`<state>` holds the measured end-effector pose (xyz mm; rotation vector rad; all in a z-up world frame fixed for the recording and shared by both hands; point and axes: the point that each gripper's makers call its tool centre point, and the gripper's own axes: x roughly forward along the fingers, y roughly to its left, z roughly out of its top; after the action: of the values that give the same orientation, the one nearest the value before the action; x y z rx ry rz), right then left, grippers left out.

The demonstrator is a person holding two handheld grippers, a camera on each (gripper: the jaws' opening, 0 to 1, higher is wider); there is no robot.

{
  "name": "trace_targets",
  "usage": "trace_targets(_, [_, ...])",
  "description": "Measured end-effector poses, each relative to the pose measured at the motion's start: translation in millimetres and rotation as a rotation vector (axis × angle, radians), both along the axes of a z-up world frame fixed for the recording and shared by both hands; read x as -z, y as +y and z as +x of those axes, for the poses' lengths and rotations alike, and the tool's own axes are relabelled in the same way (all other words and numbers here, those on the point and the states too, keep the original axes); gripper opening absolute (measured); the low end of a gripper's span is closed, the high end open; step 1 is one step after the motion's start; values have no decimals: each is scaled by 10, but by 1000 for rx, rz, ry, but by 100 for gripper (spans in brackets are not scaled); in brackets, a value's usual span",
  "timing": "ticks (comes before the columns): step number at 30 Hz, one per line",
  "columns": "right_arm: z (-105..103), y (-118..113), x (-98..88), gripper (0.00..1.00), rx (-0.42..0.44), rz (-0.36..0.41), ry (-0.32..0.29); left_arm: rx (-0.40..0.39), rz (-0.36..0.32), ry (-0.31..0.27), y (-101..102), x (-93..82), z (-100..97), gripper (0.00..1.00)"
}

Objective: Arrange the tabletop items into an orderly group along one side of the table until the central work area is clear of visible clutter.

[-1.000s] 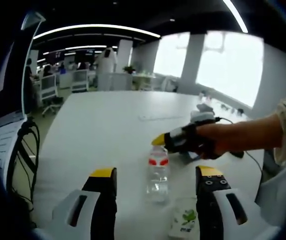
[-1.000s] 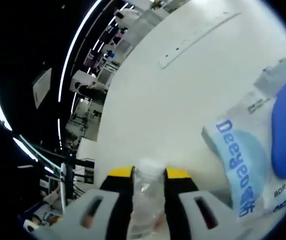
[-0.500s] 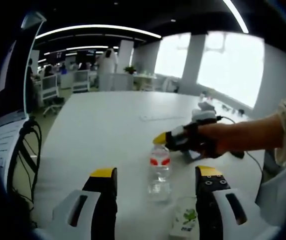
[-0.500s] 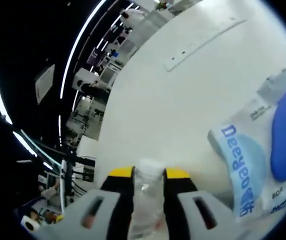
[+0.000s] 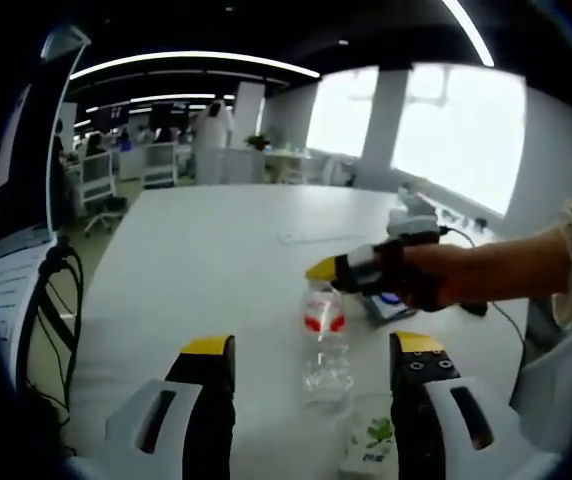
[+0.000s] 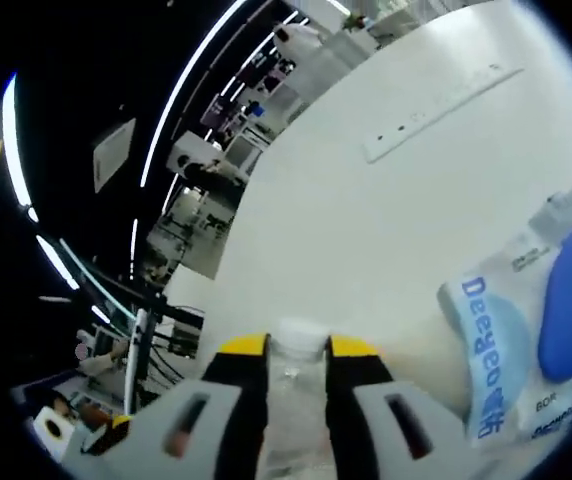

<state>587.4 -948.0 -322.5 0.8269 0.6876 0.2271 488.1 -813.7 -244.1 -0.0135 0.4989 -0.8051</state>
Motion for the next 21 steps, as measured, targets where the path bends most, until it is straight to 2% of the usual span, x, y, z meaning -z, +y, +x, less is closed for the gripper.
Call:
trace_targets(14, [13,96,-257,17,-89,-54,-123,35,-15,-12,-82,-26,63,59])
trace_targets(21, [13,147,-348,17,-125,-63,-174,104,-33,-2,-198,26,154,58])
